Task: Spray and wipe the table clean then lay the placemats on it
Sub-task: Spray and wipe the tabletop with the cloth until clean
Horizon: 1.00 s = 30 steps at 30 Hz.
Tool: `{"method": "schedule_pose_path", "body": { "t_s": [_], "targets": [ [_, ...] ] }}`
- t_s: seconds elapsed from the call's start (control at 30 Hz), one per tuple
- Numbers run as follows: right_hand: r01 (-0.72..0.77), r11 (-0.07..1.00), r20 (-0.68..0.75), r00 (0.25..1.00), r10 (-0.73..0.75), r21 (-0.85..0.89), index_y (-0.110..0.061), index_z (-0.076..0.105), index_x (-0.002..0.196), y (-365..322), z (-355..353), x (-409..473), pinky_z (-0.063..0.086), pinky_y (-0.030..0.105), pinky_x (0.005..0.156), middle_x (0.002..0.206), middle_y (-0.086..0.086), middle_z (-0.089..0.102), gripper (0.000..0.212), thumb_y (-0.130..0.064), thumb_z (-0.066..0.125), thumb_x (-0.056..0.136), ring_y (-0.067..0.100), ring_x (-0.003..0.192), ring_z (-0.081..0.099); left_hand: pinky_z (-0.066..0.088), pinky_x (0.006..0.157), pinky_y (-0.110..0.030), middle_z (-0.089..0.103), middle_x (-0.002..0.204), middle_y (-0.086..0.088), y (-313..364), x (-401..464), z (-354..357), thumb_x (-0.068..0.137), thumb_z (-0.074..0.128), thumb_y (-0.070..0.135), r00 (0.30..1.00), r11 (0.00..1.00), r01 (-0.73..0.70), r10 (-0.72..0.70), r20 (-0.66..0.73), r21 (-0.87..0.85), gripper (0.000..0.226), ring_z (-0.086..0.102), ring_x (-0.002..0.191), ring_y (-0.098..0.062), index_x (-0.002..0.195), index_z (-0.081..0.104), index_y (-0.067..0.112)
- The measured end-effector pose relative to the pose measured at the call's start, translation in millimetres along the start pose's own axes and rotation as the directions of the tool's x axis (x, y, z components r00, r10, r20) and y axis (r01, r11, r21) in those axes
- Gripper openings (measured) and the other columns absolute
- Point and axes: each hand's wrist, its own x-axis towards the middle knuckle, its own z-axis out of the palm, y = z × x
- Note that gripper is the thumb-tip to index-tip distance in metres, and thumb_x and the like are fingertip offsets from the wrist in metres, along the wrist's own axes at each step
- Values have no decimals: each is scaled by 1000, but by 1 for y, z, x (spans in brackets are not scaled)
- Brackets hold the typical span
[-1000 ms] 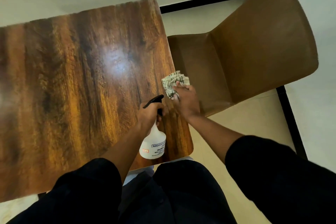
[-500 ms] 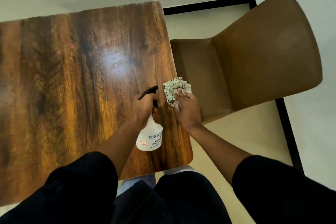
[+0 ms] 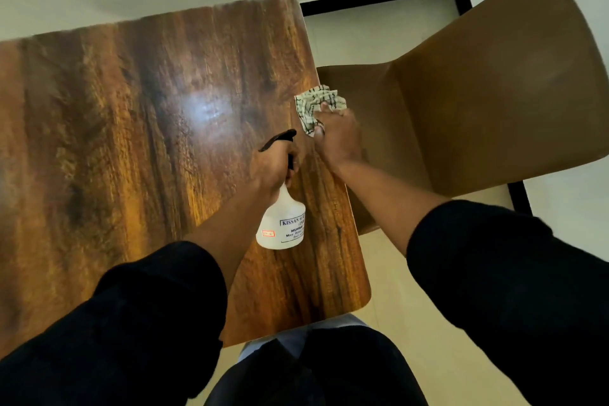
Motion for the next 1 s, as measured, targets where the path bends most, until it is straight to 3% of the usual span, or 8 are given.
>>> {"method": "schedule_pose_path", "body": {
  "t_s": [0.1,0.2,0.3,0.43,0.57,0.77,0.87,1.0],
  "targets": [
    [-15,999,-12,1000,15,46,-21,63,137,0,-1,-9,49,40,104,131,17,59,40,-13,63,97,31,120,54,35,41,-27,56,64,-7,13,5,-2,91,56,7,999,1000,3,-4,-36,-27,38,44,48,-15,125,72,11],
    [25,997,-30,999,-23,76,-16,60,139,4,0,-36,51,44,100,128,17,62,43,-9,62,97,32,121,54,37,43,-27,56,62,-7,24,13,-6,91,58,6,996,1000,17,-19,-89,-24,13,45,50,-16,89,70,6],
    [60,998,-48,997,-60,-7,-13,57,141,11,7,-66,50,48,102,141,10,61,49,-9,65,94,34,126,53,36,47,-27,55,62,-7,31,20,-7,92,56,6,997,999,13,-16,-74,-29,25,44,49,-14,71,61,19],
    [30,998,-33,999,-32,-56,-15,59,142,17,19,-67,47,50,103,148,4,56,49,-14,64,93,32,129,51,35,50,-29,55,61,-7,39,31,-7,92,55,5,998,999,12,-14,-54,-48,23,42,49,-14,77,65,18],
    [28,998,-40,999,-31,-64,-15,58,142,4,21,-22,48,42,101,143,9,60,47,-14,63,94,34,124,53,36,44,-25,59,62,-9,40,47,-6,85,59,13,999,999,32,-32,-40,-15,53,45,48,-14,132,63,-10],
    [13,1000,-47,999,-13,-13,-20,60,140,-21,12,61,49,37,92,123,16,63,42,-19,60,97,31,113,53,38,44,-28,63,66,-10,62,60,-1,83,60,16,997,998,29,-32,-67,-52,31,48,46,-15,106,79,23],
    [24,1000,-55,998,-25,-19,-21,61,139,-25,10,77,45,34,89,123,14,64,42,-18,62,97,30,112,53,38,43,-26,63,64,-10,70,71,-4,87,63,18,993,997,53,-59,-103,-61,28,48,45,-15,106,79,6],
    [36,999,-96,995,-34,21,-19,62,139,-19,16,61,45,31,93,134,6,65,42,-17,62,97,26,117,53,37,44,-26,60,60,-7,76,78,-7,96,63,20,992,995,59,-68,-109,-84,16,46,43,-13,88,74,10]
  ]
}}
